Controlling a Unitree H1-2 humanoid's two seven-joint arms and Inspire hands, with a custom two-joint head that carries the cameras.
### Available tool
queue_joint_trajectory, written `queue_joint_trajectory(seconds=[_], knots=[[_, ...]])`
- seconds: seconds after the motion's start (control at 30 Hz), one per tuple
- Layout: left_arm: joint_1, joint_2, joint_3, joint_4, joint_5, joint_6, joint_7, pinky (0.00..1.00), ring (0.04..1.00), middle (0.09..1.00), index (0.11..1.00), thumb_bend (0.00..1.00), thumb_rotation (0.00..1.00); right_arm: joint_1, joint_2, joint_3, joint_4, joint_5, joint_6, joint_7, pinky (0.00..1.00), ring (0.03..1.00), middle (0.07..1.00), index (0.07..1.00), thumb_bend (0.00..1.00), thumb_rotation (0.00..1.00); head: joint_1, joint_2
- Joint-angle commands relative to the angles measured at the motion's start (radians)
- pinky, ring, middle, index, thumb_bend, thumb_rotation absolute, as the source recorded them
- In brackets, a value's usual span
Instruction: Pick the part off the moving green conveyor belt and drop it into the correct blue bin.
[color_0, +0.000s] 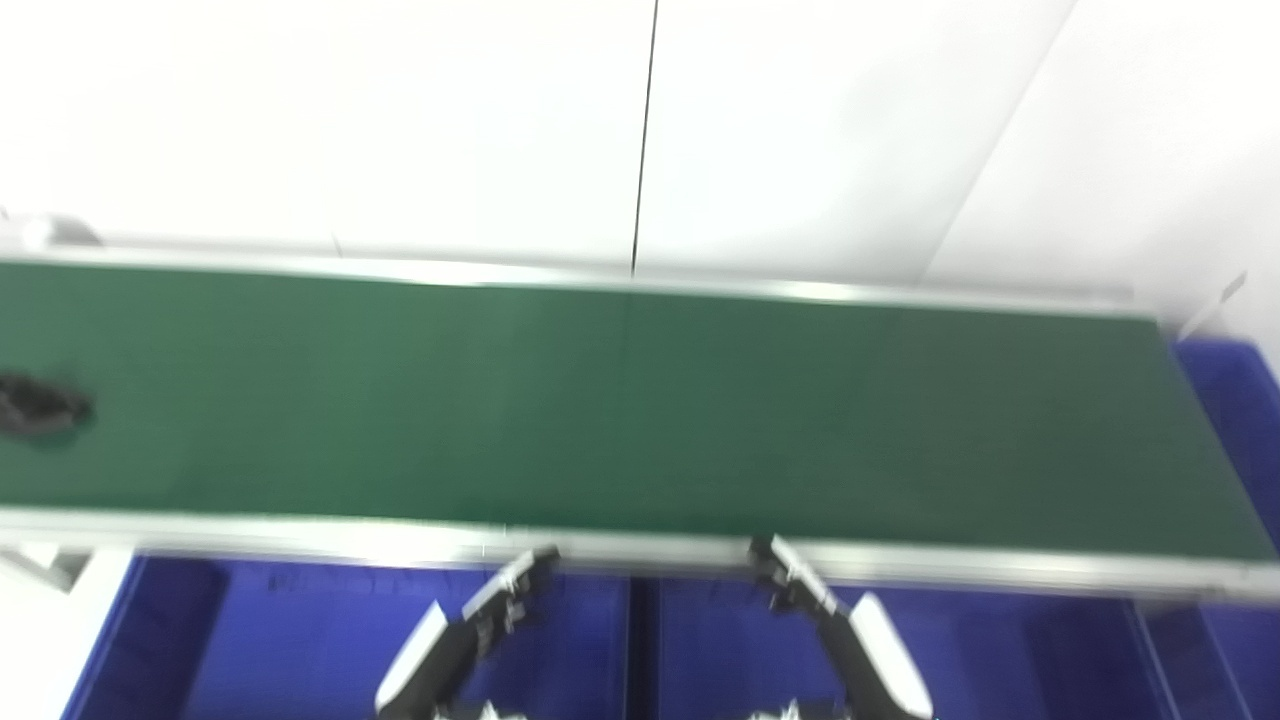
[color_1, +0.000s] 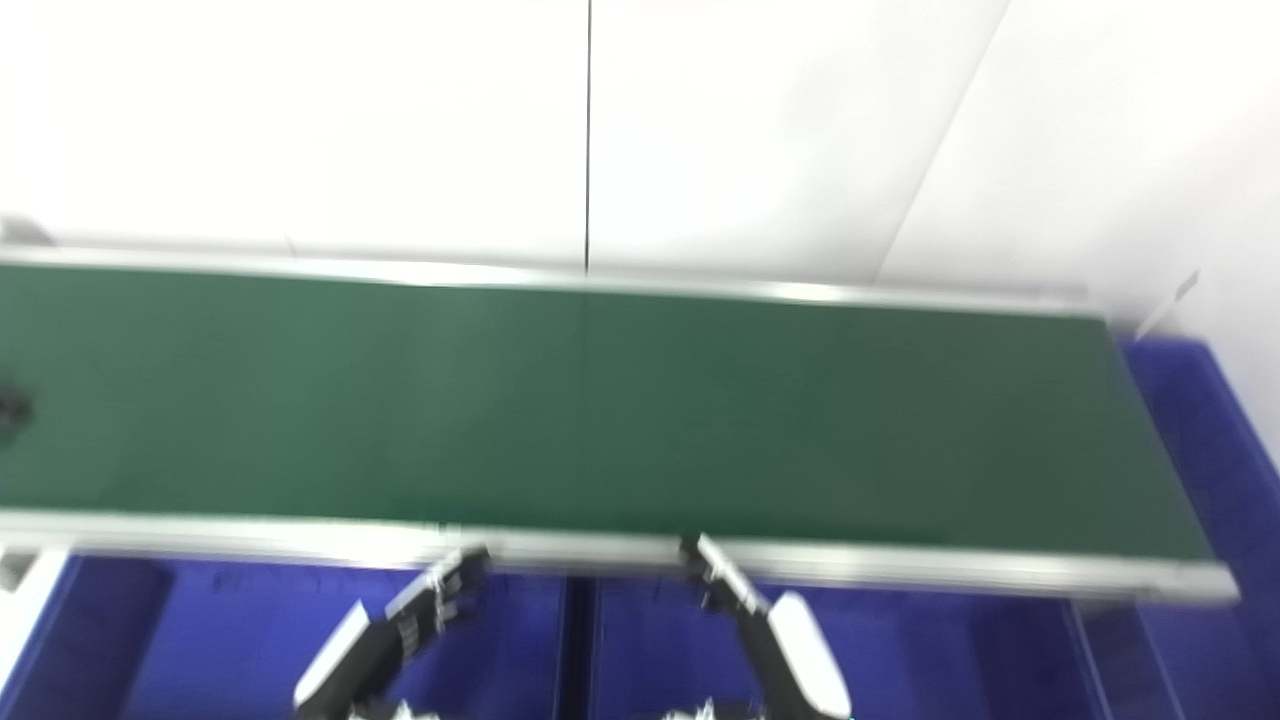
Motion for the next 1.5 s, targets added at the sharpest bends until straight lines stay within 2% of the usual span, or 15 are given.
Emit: queue_joint_trajectory(seconds=[0.0, 0.23, 0.27, 0.3, 0.33, 0.43, 0.7, 0.73, 0.77, 0.8, 0.87, 1.3, 1.47], knots=[[-0.012, 0.004, -0.001, -0.009, -0.017, -0.032, 0.017, 0.83, 0.923, 0.968, 0.896, 0.96, 0.37, -0.003, 0.015, 0.011, -0.016, -0.011, -0.067, -0.035, 0.66, 0.771, 0.865, 0.906, 0.94, 0.4, 0.0, 0.001], [0.012, 0.029, 0.005, -0.064, -0.019, -0.032, 0.024, 0.83, 0.923, 0.967, 0.905, 0.96, 0.39, 0.032, 0.034, 0.036, -0.058, 0.031, -0.031, 0.01, 0.69, 0.803, 0.88, 0.921, 0.95, 0.37, -0.045, 0.082], [0.017, 0.033, 0.003, -0.077, -0.017, -0.032, 0.029, 0.84, 0.928, 0.969, 0.91, 0.96, 0.39, 0.037, 0.037, 0.038, -0.065, 0.034, -0.02, 0.016, 0.69, 0.809, 0.885, 0.924, 0.95, 0.37, -0.054, 0.11], [0.021, 0.036, 0.001, -0.085, -0.015, -0.032, 0.033, 0.85, 0.933, 0.971, 0.915, 0.96, 0.39, 0.04, 0.039, 0.039, -0.07, 0.036, -0.012, 0.02, 0.69, 0.814, 0.889, 0.928, 0.95, 0.37, -0.054, 0.11], [0.026, 0.039, 0.0, -0.095, -0.017, -0.032, 0.032, 0.86, 0.935, 0.972, 0.917, 0.96, 0.39, 0.043, 0.043, 0.042, -0.077, 0.04, 0.001, 0.028, 0.69, 0.816, 0.891, 0.929, 0.95, 0.37, -0.061, 0.141], [0.037, 0.046, -0.004, -0.12, -0.017, -0.032, 0.036, 0.88, 0.948, 0.984, 0.936, 0.96, 0.4, 0.05, 0.048, 0.046, -0.101, 0.039, 0.03, 0.047, 0.73, 0.841, 0.899, 0.942, 0.93, 0.38, -0.066, 0.173], [0.053, 0.046, -0.007, -0.203, -0.022, -0.032, 0.027, 0.89, 0.951, 0.994, 0.945, 0.96, 0.39, 0.071, 0.057, 0.026, -0.156, 0.065, 0.052, 0.062, 0.77, 0.838, 0.895, 0.933, 0.91, 0.4, -0.068, 0.276], [0.055, 0.044, -0.006, -0.211, -0.02, -0.032, 0.03, 0.88, 0.948, 0.992, 0.943, 0.96, 0.39, 0.07, 0.057, 0.023, -0.159, 0.072, 0.051, 0.064, 0.77, 0.837, 0.896, 0.93, 0.91, 0.4, -0.068, 0.276], [0.058, 0.043, -0.006, -0.224, -0.016, -0.032, 0.034, 0.88, 0.943, 0.989, 0.943, 0.97, 0.39, 0.072, 0.056, 0.019, -0.169, 0.077, 0.054, 0.067, 0.78, 0.837, 0.896, 0.927, 0.92, 0.4, -0.07, 0.297], [0.06, 0.042, -0.006, -0.232, -0.012, -0.032, 0.037, 0.87, 0.943, 0.989, 0.943, 0.97, 0.39, 0.074, 0.056, 0.017, -0.176, 0.079, 0.056, 0.069, 0.78, 0.837, 0.896, 0.926, 0.92, 0.4, -0.07, 0.297], [0.062, 0.04, -0.005, -0.249, -0.01, -0.032, 0.037, 0.87, 0.94, 0.988, 0.944, 0.97, 0.39, 0.074, 0.057, 0.01, -0.193, 0.08, 0.066, 0.072, 0.77, 0.831, 0.888, 0.92, 0.92, 0.4, -0.075, 0.321], [0.078, 0.042, 0.007, -0.296, -0.019, -0.032, 0.025, 0.87, 0.94, 0.982, 0.941, 0.97, 0.4, 0.083, 0.066, 0.012, -0.236, 0.083, 0.113, 0.093, 0.77, 0.824, 0.877, 0.913, 0.93, 0.4, -0.097, 0.356], [0.073, 0.047, 0.009, -0.302, -0.019, -0.031, 0.018, 0.86, 0.939, 0.984, 0.942, 0.97, 0.4, 0.086, 0.071, 0.012, -0.253, 0.078, 0.134, 0.094, 0.77, 0.827, 0.879, 0.912, 0.93, 0.4, -0.101, 0.38]])
